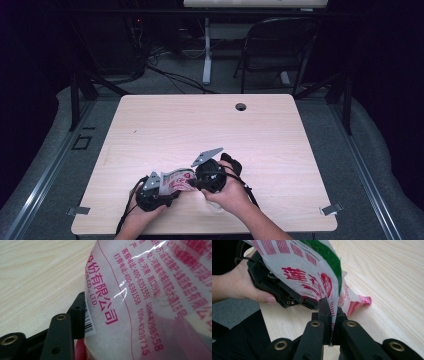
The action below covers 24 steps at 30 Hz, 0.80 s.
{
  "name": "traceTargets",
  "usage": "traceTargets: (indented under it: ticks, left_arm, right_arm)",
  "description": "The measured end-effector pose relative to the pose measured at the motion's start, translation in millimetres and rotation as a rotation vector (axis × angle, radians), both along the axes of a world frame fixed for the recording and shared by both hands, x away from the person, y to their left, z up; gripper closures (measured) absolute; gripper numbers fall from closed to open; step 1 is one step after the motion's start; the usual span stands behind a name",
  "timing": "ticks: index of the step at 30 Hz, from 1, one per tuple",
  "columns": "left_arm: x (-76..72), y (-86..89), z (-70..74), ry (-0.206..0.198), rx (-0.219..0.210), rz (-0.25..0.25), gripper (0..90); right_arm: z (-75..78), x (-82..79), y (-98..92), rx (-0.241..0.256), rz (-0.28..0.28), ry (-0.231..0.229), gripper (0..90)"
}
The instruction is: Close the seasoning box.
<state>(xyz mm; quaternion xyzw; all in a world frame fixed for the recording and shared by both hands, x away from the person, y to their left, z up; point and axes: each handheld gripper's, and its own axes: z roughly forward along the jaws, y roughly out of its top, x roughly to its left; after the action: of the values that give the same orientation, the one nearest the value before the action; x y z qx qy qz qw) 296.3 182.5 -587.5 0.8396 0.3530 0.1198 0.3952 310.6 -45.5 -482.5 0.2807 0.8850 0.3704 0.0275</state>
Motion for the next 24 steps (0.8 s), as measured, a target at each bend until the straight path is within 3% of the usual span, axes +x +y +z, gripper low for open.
traceTargets:
  ticks: [2, 12, 24]
  left_arm:
    - [-1.0, -0.8, 0.1, -0.006, 0.005, 0.006, 50.2]
    - [-3.0, -1.8, 0.9, -0.033, 0.033, 0.0, 52.3]
    - [-6.3, -4.2, 5.6, -0.048, 0.028, 0.023, 54.9]
  right_arm:
    - [-1.1, -0.6, 0.1, 0.016, -0.011, 0.006, 90.0]
    - [-0.6, 0.4, -1.2, 0.003, 0.0, 0.006, 90.0]
    - [1.6, 1.6, -4.6, 0.016, -0.007, 0.007, 90.0]
